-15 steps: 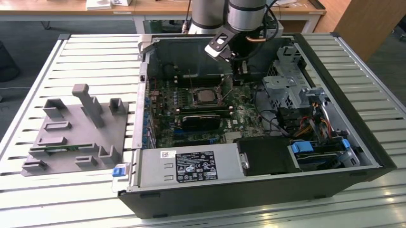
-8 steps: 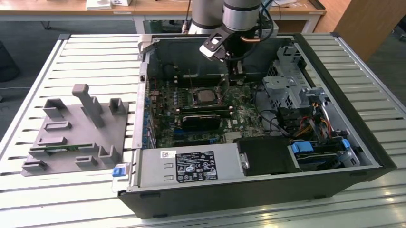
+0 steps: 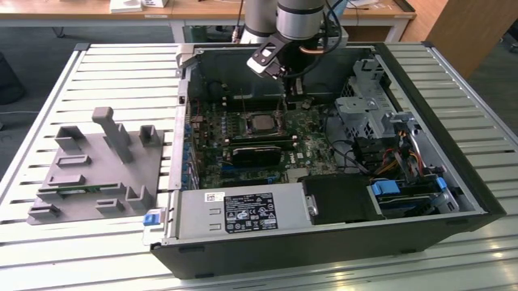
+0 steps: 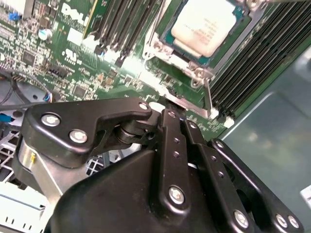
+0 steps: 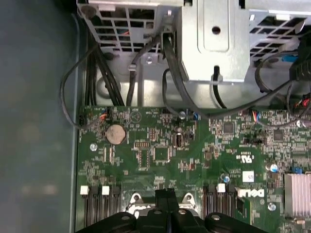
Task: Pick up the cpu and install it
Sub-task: 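Close the cpu cover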
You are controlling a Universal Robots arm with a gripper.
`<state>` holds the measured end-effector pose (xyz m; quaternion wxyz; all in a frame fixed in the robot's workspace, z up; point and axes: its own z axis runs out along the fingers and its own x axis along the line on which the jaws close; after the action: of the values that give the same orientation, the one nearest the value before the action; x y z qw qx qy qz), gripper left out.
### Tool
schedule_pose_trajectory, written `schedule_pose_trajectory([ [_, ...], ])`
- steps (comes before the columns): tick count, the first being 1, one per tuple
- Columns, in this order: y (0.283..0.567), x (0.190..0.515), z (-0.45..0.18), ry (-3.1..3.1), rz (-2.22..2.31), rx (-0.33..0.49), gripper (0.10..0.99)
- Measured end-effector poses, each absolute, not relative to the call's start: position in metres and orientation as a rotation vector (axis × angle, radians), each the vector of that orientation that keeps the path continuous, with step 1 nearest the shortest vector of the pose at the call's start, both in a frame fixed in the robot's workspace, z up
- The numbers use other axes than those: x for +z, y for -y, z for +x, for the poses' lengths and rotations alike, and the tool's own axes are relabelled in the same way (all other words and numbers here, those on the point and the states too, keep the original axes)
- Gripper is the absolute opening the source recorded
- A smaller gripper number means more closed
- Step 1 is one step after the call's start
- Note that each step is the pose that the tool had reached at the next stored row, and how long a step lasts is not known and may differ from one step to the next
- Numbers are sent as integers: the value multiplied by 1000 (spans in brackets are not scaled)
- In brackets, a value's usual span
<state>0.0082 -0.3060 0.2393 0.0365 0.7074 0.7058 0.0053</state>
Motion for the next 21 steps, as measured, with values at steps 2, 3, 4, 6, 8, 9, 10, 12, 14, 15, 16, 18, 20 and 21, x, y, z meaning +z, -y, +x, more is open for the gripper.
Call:
schedule_pose_trajectory([
  [2, 306, 239, 6, -2167, 2172, 16, 106],
  [3, 306, 239, 5, -2167, 2172, 17, 106],
  [4, 306, 239, 4, -2167, 2172, 17, 106],
  [6, 306, 239, 3, -2167, 2172, 16, 106],
  [8, 306, 239, 3, -2167, 2172, 16, 106],
  [9, 306, 239, 2, -2167, 2172, 16, 106],
  [10, 306, 239, 2, -2167, 2172, 16, 106],
  [12, 306, 239, 0, -2167, 2172, 16, 106],
  [14, 306, 239, -2, -2167, 2172, 16, 106],
  [15, 306, 239, -3, -2167, 2172, 16, 106],
  [16, 306, 239, -4, -2167, 2172, 16, 106],
  [18, 307, 238, -5, -2167, 2172, 16, 106],
  [20, 307, 237, -6, -2167, 2172, 16, 106],
  [21, 307, 237, -7, -2167, 2172, 16, 106],
])
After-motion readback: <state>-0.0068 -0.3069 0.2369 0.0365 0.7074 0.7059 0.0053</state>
